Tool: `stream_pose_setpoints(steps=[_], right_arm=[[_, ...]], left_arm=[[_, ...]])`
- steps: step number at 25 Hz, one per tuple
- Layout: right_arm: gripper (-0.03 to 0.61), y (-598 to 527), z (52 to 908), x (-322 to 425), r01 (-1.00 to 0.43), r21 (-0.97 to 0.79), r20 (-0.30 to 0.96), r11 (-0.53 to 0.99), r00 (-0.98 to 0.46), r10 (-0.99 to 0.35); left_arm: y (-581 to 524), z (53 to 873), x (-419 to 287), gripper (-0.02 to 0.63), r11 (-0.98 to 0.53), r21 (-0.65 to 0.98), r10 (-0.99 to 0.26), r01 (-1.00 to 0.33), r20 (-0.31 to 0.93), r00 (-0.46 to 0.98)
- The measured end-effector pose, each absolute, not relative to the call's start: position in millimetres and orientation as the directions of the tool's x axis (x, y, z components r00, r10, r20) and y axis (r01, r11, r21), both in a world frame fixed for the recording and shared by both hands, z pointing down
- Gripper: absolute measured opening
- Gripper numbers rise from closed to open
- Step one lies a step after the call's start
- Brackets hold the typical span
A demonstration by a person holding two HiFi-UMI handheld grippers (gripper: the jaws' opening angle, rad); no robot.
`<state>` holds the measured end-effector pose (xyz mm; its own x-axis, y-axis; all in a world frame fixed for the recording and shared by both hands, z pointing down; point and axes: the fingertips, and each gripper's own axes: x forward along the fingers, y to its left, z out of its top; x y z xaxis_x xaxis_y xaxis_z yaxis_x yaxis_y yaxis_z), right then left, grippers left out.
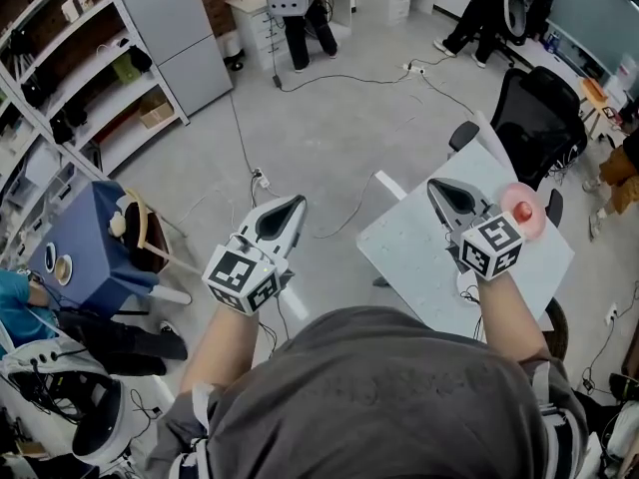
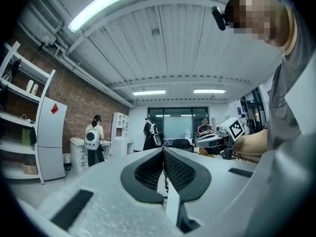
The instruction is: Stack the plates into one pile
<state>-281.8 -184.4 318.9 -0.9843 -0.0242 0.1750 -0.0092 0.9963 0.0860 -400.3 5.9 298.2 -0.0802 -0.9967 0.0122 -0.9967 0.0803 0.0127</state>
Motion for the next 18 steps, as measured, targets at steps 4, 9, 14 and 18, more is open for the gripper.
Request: stream_pose_setpoints(steps=[4,9,14,18], right_arm=[[-0.009,-183.0,320.1,-279.4,-0.012,0.089,0.177,0.996,-0.984,-0.027],[-0.009,-182.5,321.9,-275.5,-0.019,0.089,0.178,0.996,-0.983,-0.034],[-0.009,-177.6,320.1,-274.1,-0.016,0.091,0.177,0.996,-0.984,-0.032],[-0.009,-175.6,320.5,-272.5,-0.015,0.093,0.173,0.996,-0.984,-0.031]], left_arm=[[6.9,300.1,-397.7,0.007,0.076,0.018,-0.997,-0.997,0.012,-0.076],[9.4,300.9,-393.9,0.006,0.073,0.019,-0.997,-0.997,0.010,-0.073],[13.0,299.3,-391.4,0.006,0.071,0.021,-0.997,-0.997,0.012,-0.071],[14.9,300.6,-389.0,0.006,0.070,0.019,-0.998,-0.997,0.013,-0.069]])
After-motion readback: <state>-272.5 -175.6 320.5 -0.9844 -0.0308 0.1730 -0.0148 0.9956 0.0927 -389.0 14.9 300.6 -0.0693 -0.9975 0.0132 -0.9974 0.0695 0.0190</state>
